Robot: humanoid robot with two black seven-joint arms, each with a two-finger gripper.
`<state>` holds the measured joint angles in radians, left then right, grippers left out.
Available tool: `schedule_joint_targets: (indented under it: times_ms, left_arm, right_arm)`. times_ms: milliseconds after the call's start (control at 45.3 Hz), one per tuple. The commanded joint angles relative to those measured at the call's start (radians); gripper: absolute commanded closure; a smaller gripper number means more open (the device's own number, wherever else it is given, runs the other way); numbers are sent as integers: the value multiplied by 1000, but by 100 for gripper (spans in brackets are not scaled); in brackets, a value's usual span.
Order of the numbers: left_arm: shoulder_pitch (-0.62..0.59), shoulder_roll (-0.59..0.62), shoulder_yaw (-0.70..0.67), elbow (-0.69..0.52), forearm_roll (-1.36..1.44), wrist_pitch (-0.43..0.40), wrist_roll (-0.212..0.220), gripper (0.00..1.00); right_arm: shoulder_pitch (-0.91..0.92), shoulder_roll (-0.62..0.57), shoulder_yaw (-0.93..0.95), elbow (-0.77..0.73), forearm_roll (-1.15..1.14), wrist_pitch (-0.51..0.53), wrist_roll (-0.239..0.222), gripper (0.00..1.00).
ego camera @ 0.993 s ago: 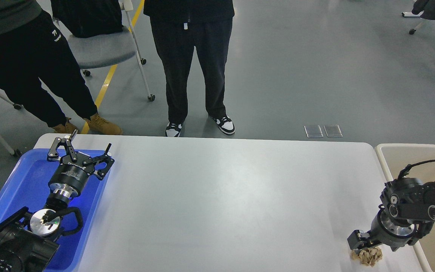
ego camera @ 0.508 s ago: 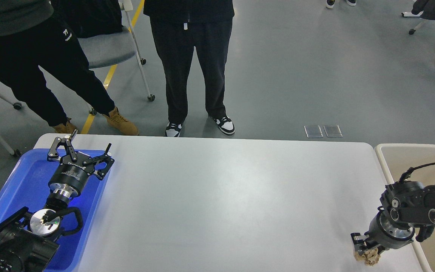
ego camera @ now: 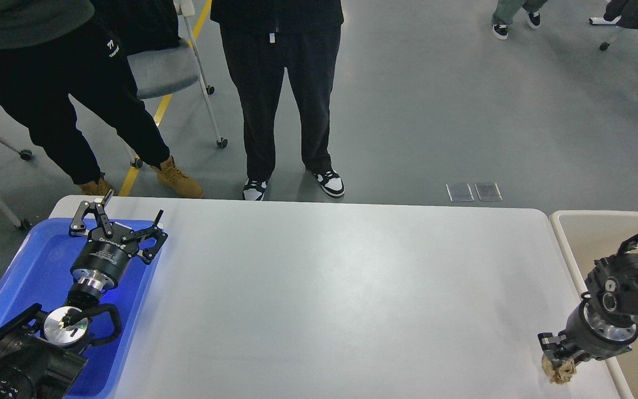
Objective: Tidy desktop
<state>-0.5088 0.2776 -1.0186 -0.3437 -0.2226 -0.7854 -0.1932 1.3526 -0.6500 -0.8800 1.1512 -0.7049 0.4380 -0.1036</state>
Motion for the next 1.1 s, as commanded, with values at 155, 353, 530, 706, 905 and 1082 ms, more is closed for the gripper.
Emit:
schedule_joint_targets:
  times_ms: [155,353,530,706,905,1082]
  left_arm:
    - [1,0,0,0,0,0,1,0]
    - [1,0,0,0,0,0,1,0]
    - [1,0,0,0,0,0,1,0]
    - [1,0,0,0,0,0,1,0]
    - [1,0,0,0,0,0,1,0]
    - [1,0,0,0,0,0,1,0]
  right_arm:
    - [471,-286,-120,183,-74,283,1,100]
    - [741,-346,-163,188,-105,347,-10,100]
    - [924,-358,-180,182,-142,347,-16,100]
    - [988,-362,-182,154,-209,347,-14,100]
    - [922,-372,-168,-8,-231,347,-14,100]
    - [668,-370,-64,-162,-217,234,-13,100]
